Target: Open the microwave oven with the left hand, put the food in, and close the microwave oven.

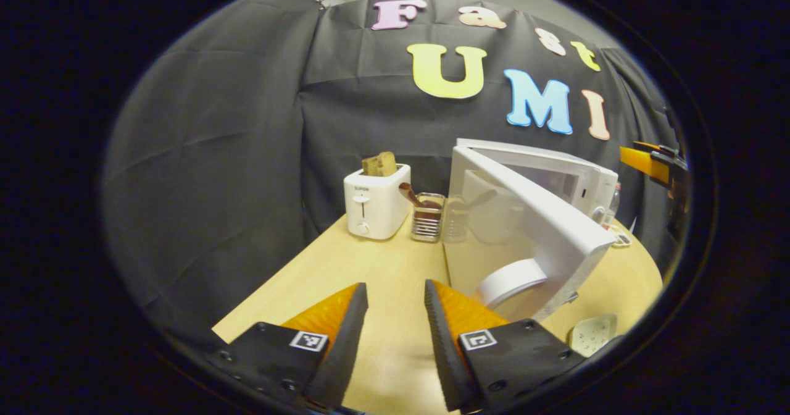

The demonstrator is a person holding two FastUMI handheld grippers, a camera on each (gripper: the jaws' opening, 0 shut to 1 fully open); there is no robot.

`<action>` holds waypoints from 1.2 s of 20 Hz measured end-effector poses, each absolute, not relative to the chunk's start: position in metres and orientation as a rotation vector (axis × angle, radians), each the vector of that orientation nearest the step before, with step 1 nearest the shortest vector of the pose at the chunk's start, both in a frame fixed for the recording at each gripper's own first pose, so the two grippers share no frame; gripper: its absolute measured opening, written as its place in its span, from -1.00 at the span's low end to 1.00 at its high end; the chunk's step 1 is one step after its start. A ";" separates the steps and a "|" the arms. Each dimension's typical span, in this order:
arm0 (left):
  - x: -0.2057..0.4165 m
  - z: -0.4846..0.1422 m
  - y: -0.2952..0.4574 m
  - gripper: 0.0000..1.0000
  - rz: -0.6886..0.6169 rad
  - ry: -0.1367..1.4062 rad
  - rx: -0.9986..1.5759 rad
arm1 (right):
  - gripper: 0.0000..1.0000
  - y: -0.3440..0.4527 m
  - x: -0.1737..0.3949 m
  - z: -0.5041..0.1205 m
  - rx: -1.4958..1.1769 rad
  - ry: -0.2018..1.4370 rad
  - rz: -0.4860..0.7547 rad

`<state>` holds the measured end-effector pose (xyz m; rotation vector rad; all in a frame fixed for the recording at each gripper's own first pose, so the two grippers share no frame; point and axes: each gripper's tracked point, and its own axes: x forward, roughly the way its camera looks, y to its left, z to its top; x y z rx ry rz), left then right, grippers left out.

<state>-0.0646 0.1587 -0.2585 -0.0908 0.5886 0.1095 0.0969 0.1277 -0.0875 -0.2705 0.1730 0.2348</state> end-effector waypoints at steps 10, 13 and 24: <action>-0.055 -0.234 0.113 -0.85 0.081 0.533 -0.081 | 0.94 0.057 0.078 -0.080 -0.211 0.173 0.143; -0.051 -0.234 0.089 -0.84 0.026 0.538 -0.076 | 0.94 0.041 0.070 -0.079 -0.207 0.172 0.124; -0.021 -0.226 0.015 -0.84 -0.147 0.529 -0.029 | 0.94 -0.028 0.041 -0.081 -0.199 0.205 -0.003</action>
